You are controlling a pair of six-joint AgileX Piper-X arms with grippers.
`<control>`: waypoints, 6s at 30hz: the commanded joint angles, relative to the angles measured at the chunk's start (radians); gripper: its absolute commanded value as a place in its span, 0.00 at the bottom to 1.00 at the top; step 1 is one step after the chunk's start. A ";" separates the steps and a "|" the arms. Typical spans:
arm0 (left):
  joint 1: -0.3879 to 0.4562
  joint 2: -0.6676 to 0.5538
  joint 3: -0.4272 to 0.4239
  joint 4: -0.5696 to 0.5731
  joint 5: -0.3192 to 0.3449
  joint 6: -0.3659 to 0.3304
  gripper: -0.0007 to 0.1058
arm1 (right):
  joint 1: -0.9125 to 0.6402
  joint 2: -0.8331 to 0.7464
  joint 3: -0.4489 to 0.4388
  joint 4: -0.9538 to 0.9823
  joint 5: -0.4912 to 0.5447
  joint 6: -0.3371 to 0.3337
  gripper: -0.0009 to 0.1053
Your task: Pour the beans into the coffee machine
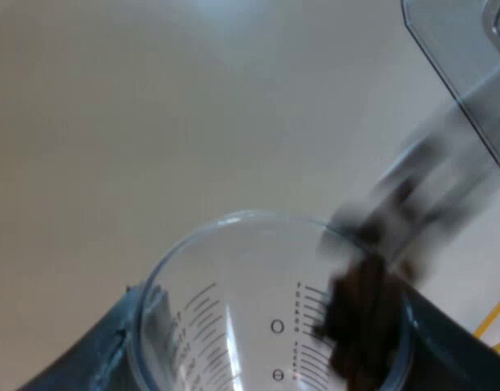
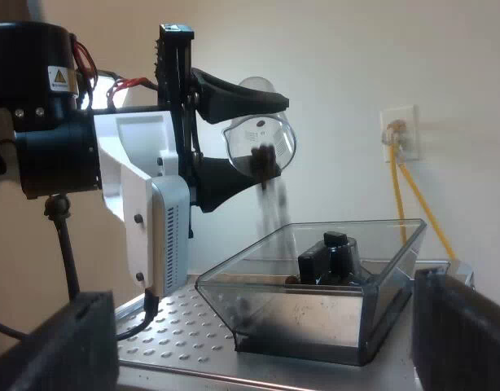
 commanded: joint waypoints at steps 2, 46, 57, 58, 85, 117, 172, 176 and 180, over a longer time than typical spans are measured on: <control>-0.002 -0.007 -0.009 -0.018 0.006 0.026 0.24 | 0.000 -0.003 -0.003 -0.015 0.000 0.000 0.75; -0.002 -0.181 -0.009 0.228 -0.086 -1.184 0.24 | 0.000 -0.003 -0.003 -0.017 -0.324 0.002 0.75; -0.002 -0.293 -0.009 0.504 0.016 -1.493 0.24 | 0.000 -0.003 -0.003 -0.017 -0.371 0.034 0.75; -0.002 -0.304 -0.009 0.537 0.025 -1.509 0.24 | 0.000 -0.003 -0.007 -0.017 -0.386 0.038 0.75; 0.230 -0.858 0.622 0.491 0.181 -1.685 0.24 | 0.000 0.016 -0.017 0.222 -0.560 0.038 0.75; 0.475 -1.095 1.362 -0.026 0.218 -1.868 0.24 | 0.270 0.441 -0.015 0.132 -0.268 0.009 0.75; 0.475 -0.181 1.577 -1.218 0.035 -1.975 0.24 | 0.264 0.670 -0.013 0.026 -0.116 0.009 0.75; 0.475 -0.179 1.577 -1.218 0.035 -1.972 0.24 | 0.264 0.670 -0.013 0.026 -0.116 0.009 0.75; 0.475 -0.179 1.577 -1.205 0.035 -1.960 0.24 | 0.264 0.670 -0.013 0.026 -0.116 0.025 0.75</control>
